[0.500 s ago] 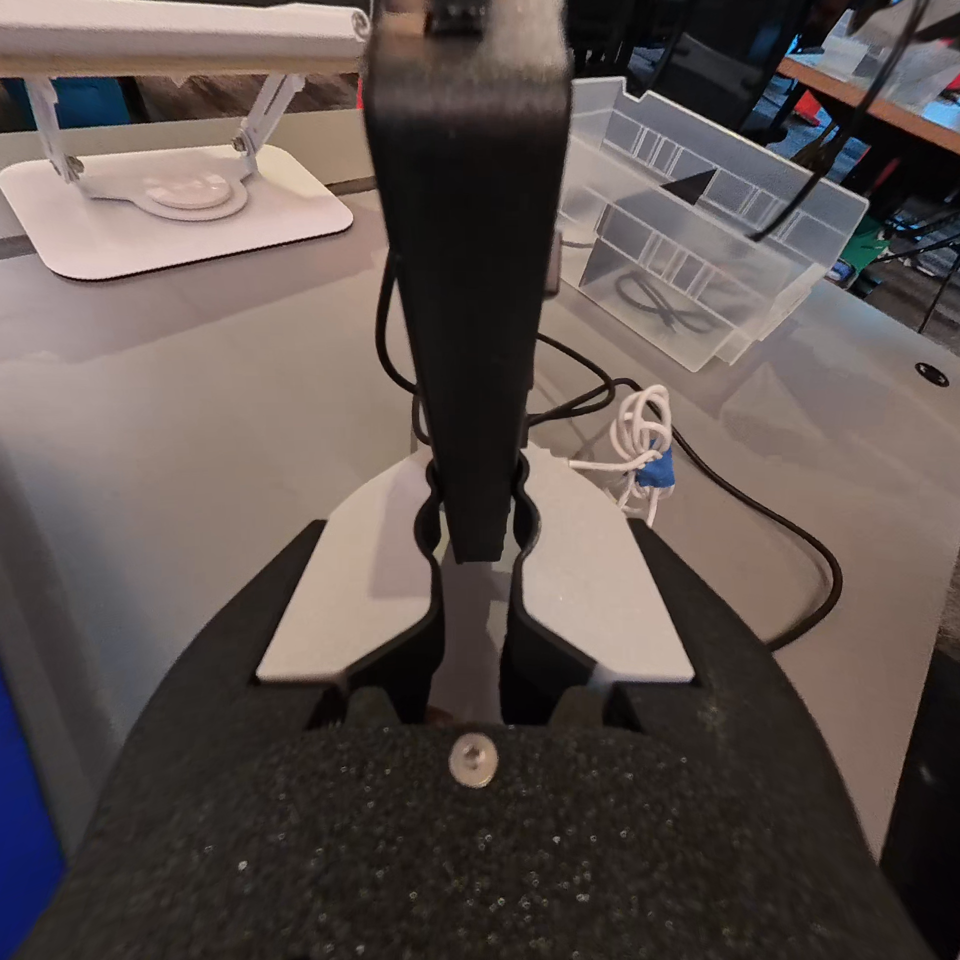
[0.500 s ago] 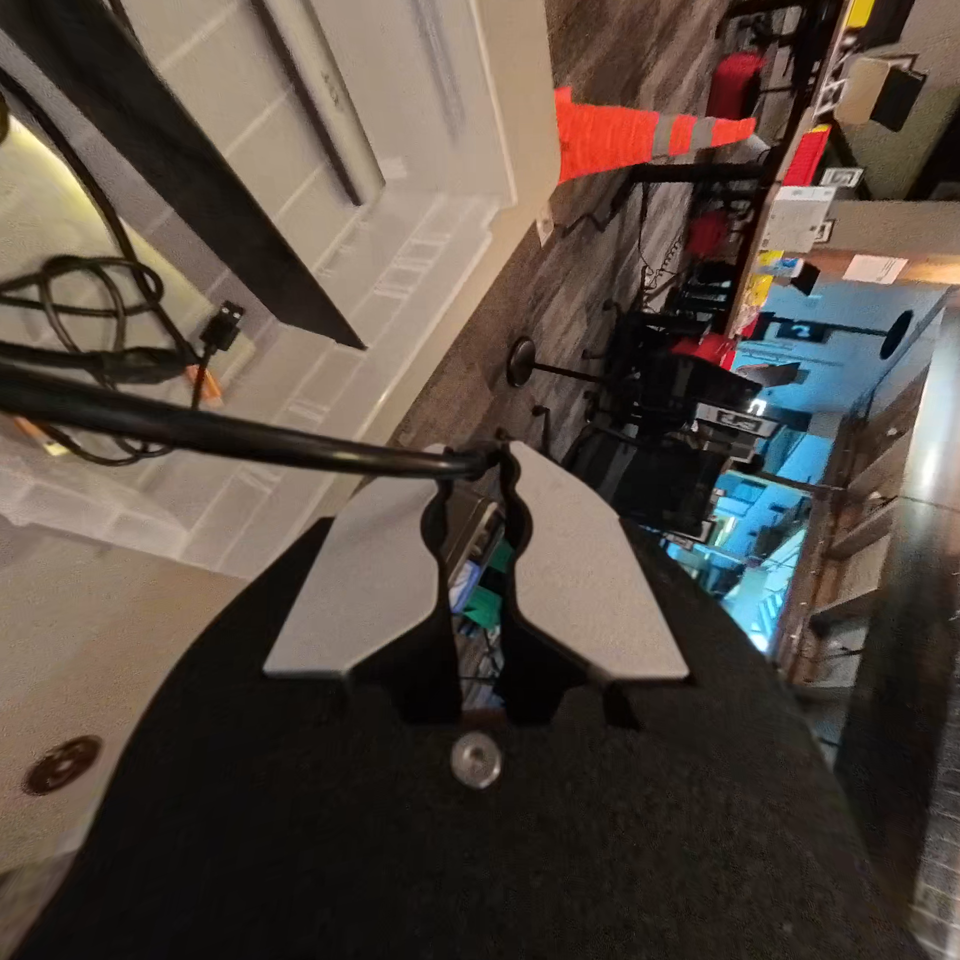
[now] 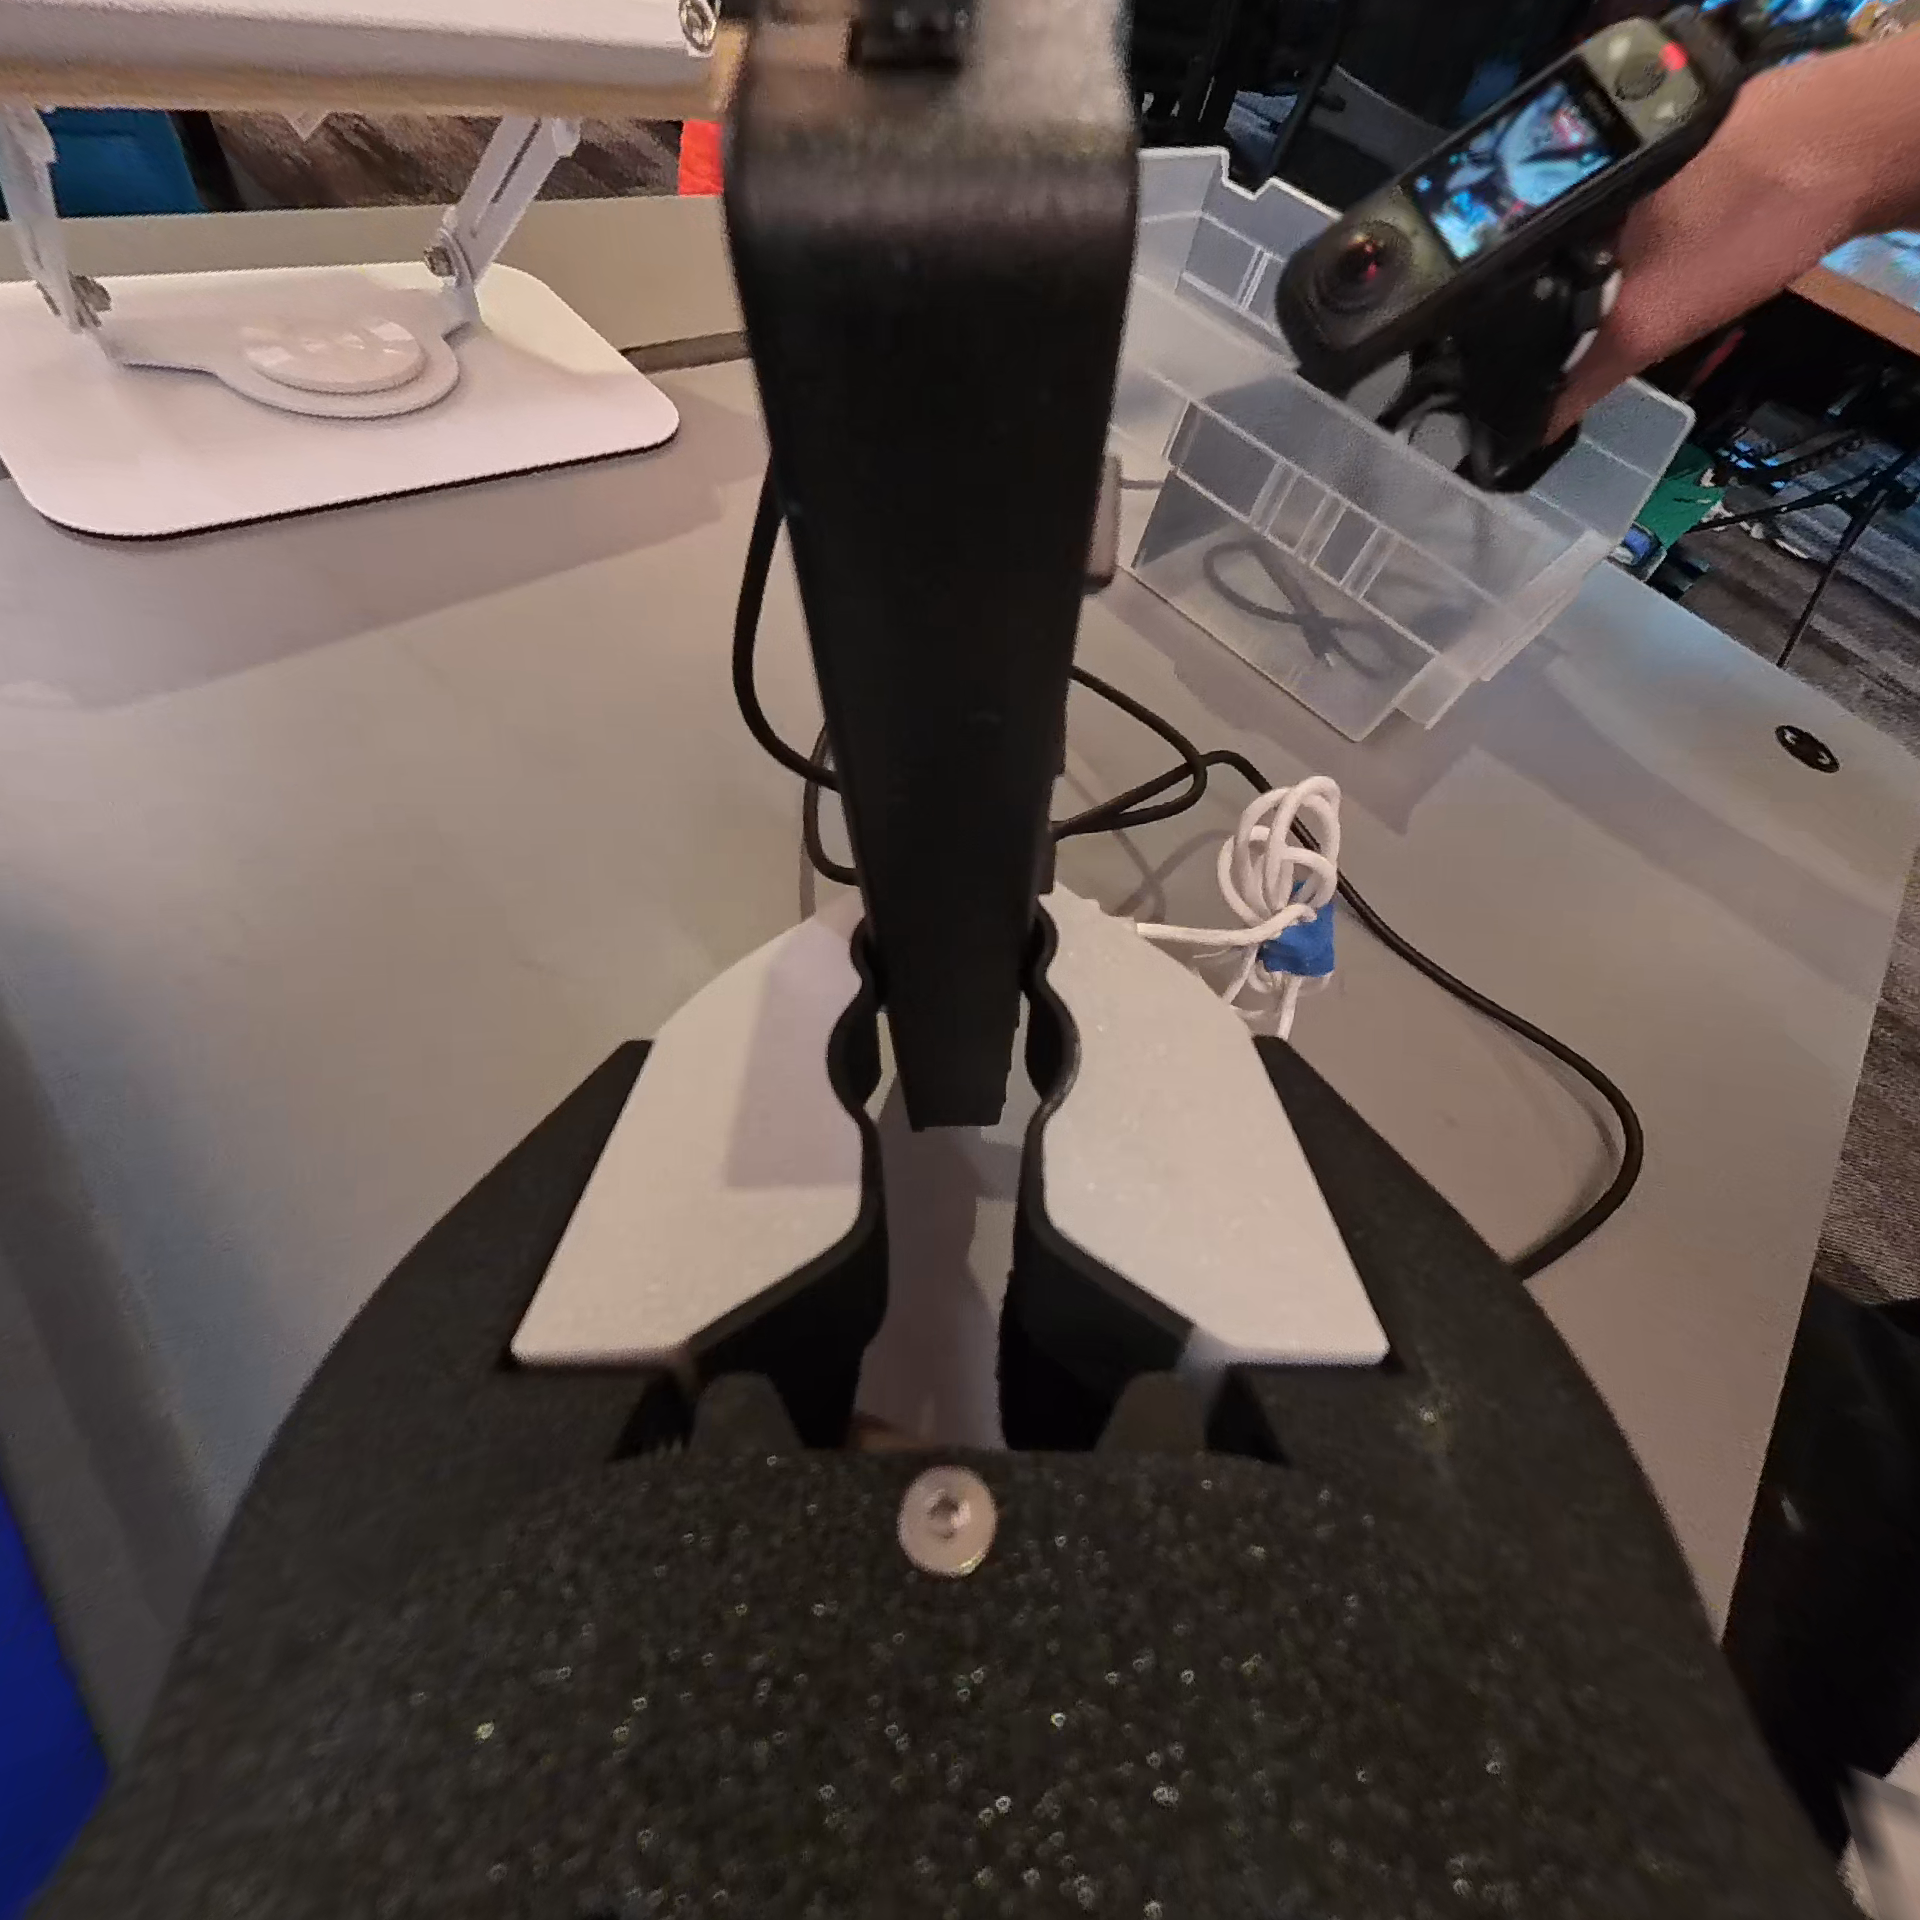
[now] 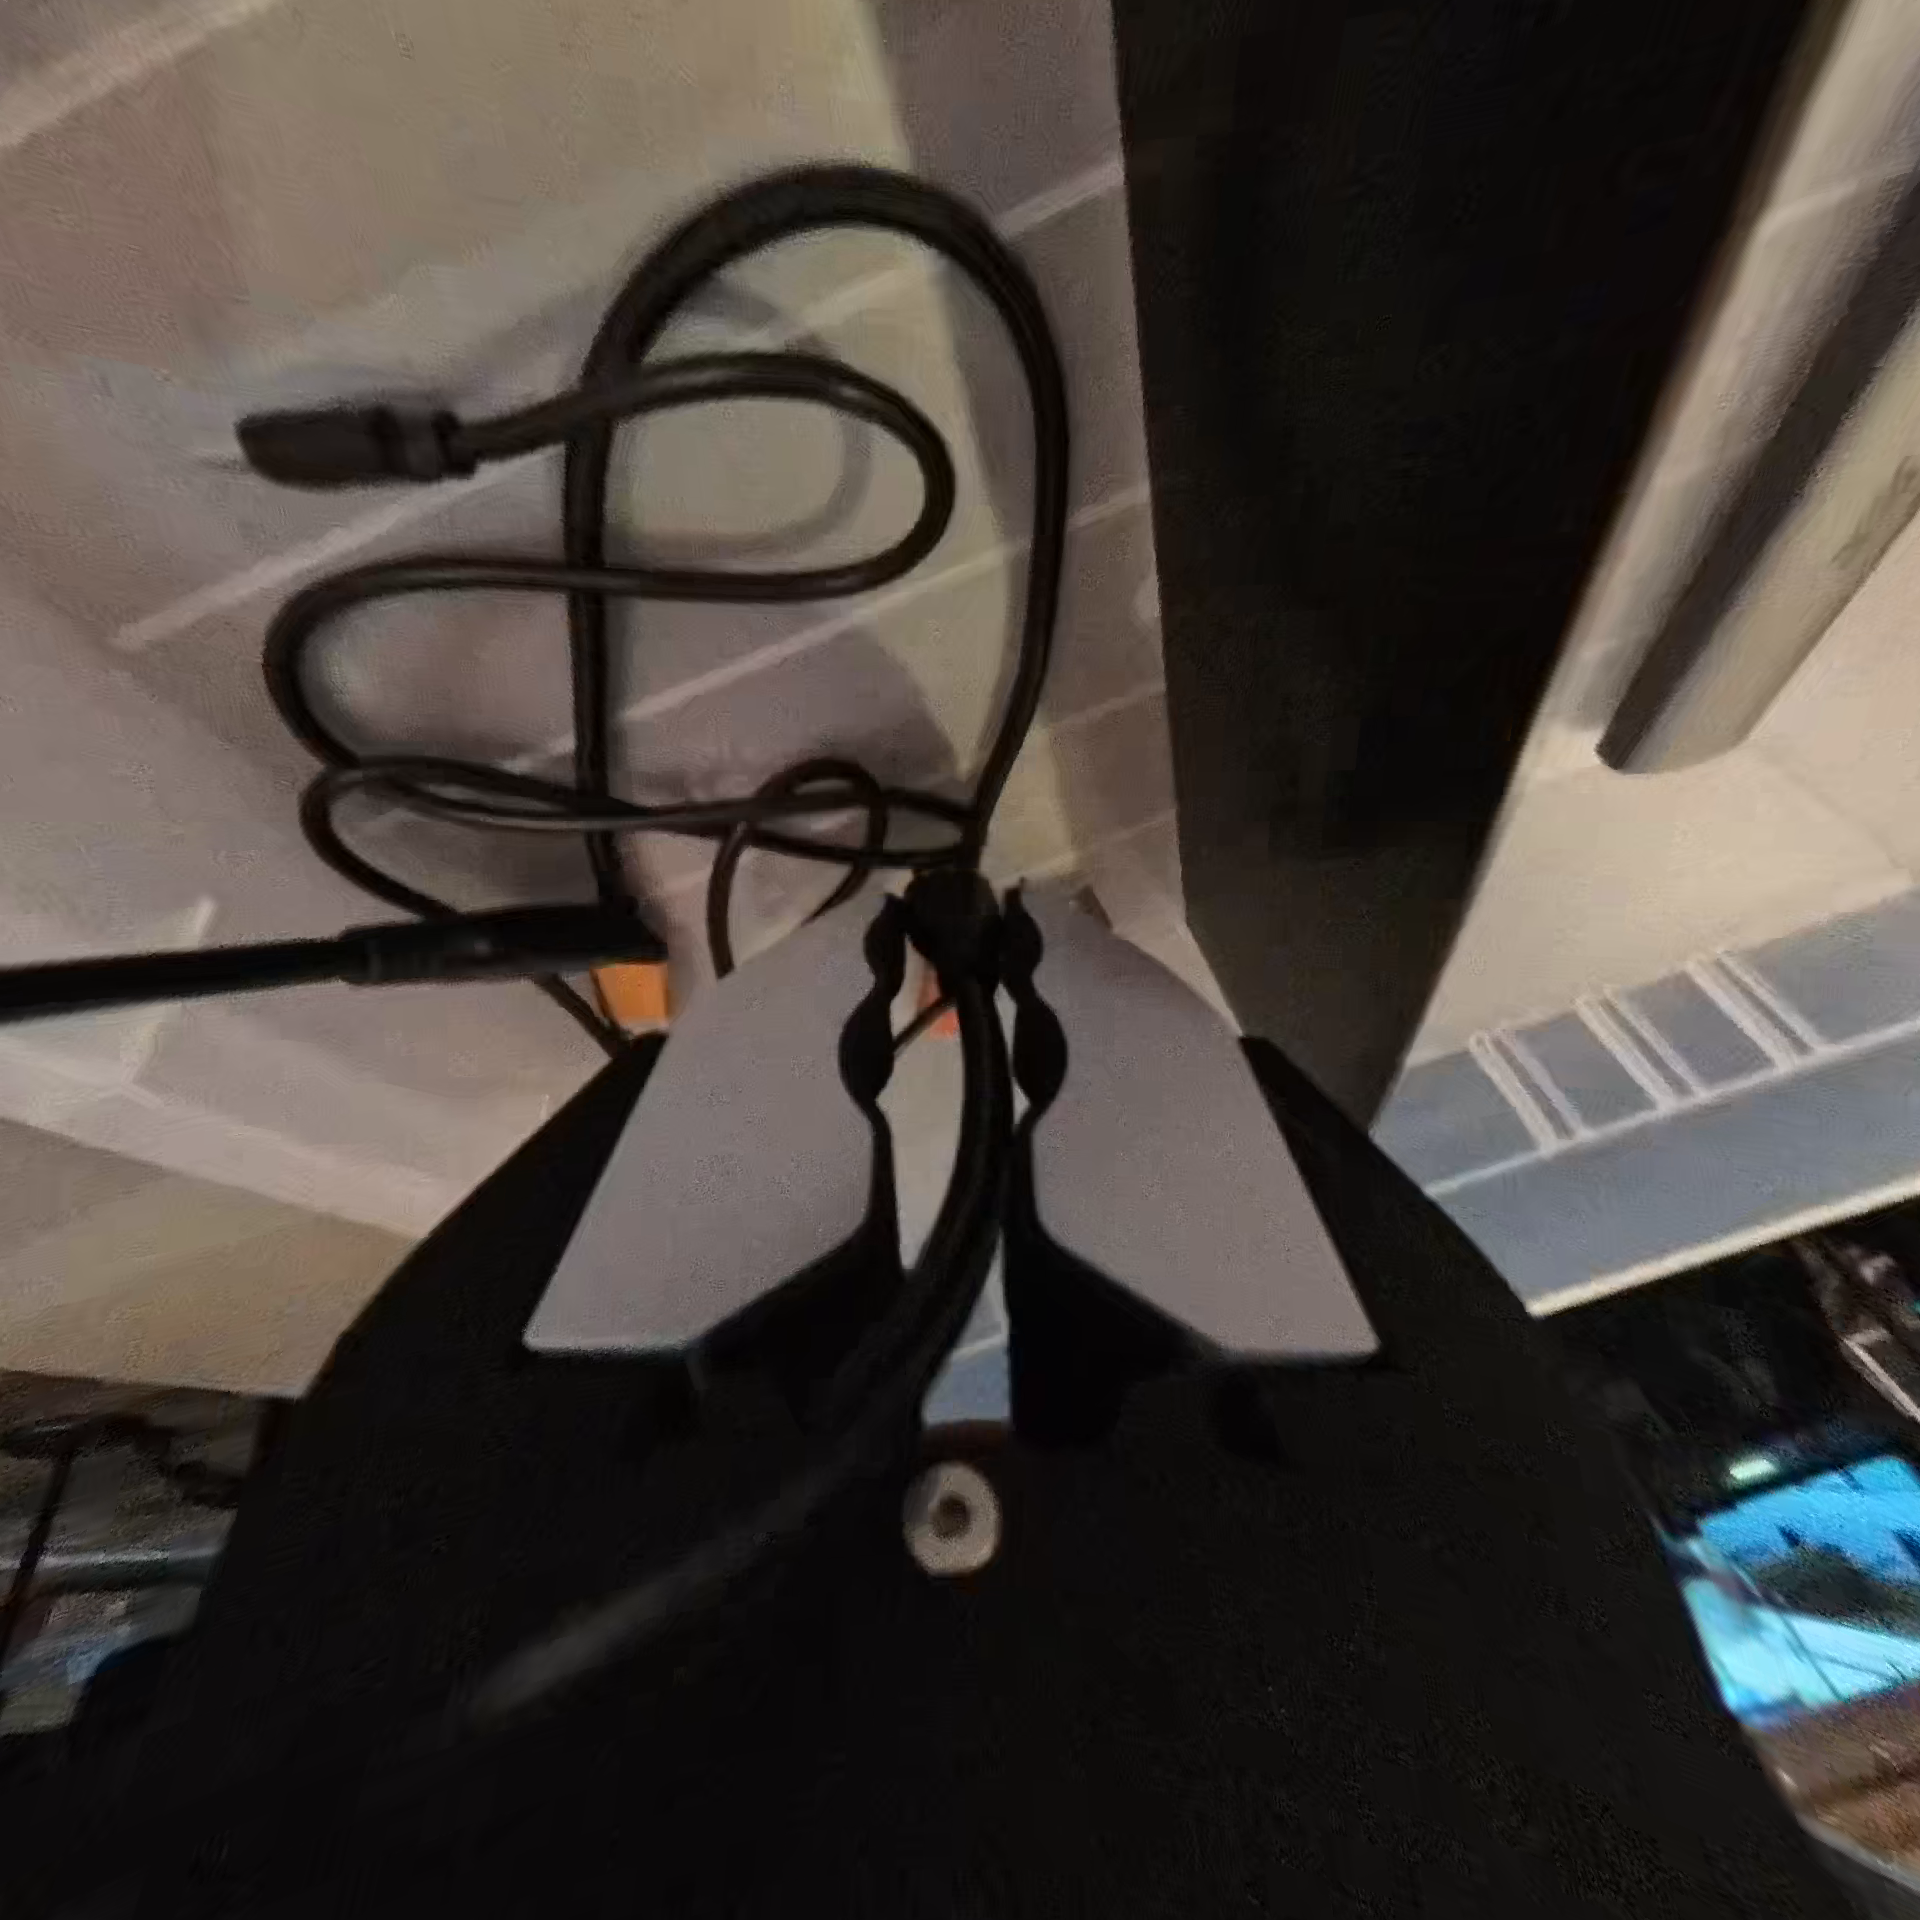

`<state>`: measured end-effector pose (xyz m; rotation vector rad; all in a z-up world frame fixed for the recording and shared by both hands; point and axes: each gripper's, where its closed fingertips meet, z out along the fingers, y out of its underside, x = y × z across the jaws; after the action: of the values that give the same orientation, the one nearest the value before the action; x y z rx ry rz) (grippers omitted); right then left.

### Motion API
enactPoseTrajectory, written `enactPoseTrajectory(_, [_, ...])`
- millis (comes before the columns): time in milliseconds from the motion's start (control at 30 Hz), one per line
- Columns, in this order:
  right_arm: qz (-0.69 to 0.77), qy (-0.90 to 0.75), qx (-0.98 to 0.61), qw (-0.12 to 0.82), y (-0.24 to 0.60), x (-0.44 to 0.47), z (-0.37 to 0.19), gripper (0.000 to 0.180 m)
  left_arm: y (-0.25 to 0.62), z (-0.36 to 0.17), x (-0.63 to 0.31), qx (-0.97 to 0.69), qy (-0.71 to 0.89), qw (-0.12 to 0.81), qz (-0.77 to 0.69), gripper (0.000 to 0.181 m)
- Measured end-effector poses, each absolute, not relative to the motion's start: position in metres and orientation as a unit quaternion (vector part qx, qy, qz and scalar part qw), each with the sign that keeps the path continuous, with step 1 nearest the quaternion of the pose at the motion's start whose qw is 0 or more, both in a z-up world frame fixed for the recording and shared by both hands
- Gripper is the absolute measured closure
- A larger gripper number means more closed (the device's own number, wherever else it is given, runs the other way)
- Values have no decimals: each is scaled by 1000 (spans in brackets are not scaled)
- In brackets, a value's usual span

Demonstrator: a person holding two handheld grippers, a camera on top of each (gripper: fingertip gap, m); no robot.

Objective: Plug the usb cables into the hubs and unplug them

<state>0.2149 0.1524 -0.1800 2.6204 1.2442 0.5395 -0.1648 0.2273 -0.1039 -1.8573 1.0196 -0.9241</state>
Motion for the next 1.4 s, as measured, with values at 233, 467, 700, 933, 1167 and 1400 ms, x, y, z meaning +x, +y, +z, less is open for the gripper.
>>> enactPoseTrajectory(233, [110,339,932,67,162,208,-180,134,226,-107,-163,-734,406,395,-375,158])
enactPoseTrajectory(467, [120,281,945,-118,169,191,-101,138,229,-106,-165,-732,403,396,-380,158])
enactPoseTrajectory(700, [-176,282,818,-469,142,-44,-45,135,226,-99,-164,-728,404,403,-380,158])
enactPoseTrajectory(933, [-72,207,817,-533,170,-120,-103,133,212,-91,-156,-722,410,409,-378,158])
enactPoseTrajectory(1167, [-33,202,827,-524,183,-133,-115,164,200,-84,-149,-714,413,411,-388,158])
enactPoseTrajectory(1400, [-60,176,808,-559,174,-131,-106,165,230,-89,-168,-726,425,481,-247,158])
